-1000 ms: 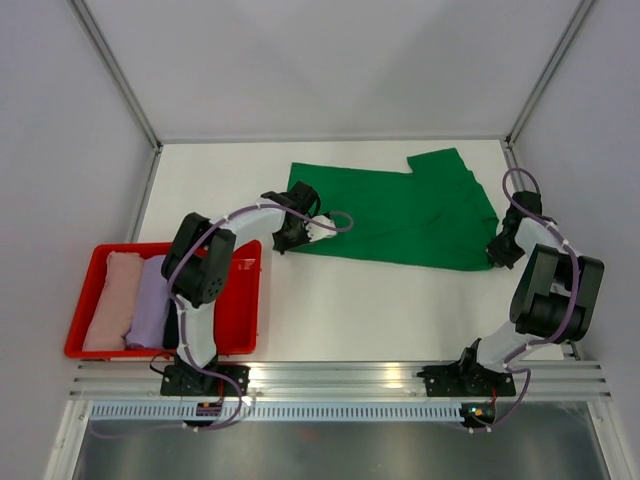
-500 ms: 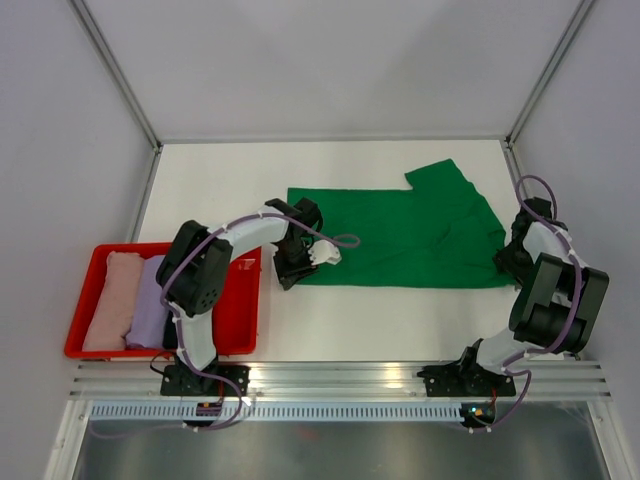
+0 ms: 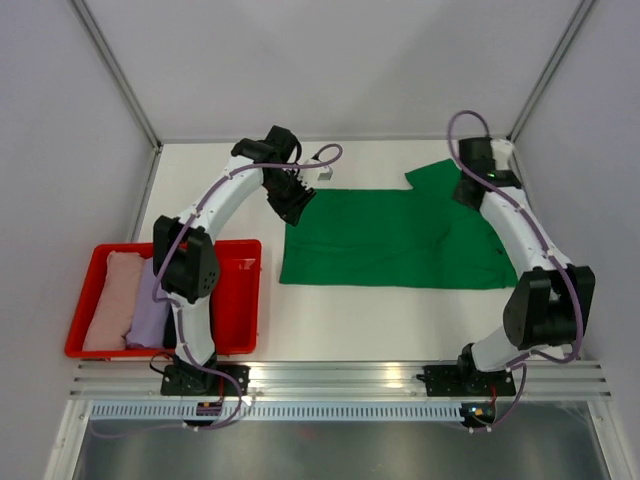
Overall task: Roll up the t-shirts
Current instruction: Fold the tshirt
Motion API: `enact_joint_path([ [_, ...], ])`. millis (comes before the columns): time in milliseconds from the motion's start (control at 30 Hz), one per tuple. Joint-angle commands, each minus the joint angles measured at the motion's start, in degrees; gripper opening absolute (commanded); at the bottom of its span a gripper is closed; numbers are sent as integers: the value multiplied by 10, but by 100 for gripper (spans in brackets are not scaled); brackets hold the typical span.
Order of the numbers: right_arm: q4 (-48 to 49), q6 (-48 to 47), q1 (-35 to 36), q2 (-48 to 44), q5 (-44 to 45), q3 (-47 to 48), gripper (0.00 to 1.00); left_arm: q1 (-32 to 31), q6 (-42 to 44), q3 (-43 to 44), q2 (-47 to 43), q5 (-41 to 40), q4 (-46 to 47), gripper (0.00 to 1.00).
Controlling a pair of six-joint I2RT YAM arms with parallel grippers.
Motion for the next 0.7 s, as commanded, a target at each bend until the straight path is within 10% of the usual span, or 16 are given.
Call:
enact_joint_path([
  [0, 14, -62, 98, 78, -42, 56, 30, 2, -58, 12, 67, -22, -9, 41],
  [667, -18, -74, 104, 254, -60, 83, 47, 25, -166, -20, 166, -25, 44, 42],
])
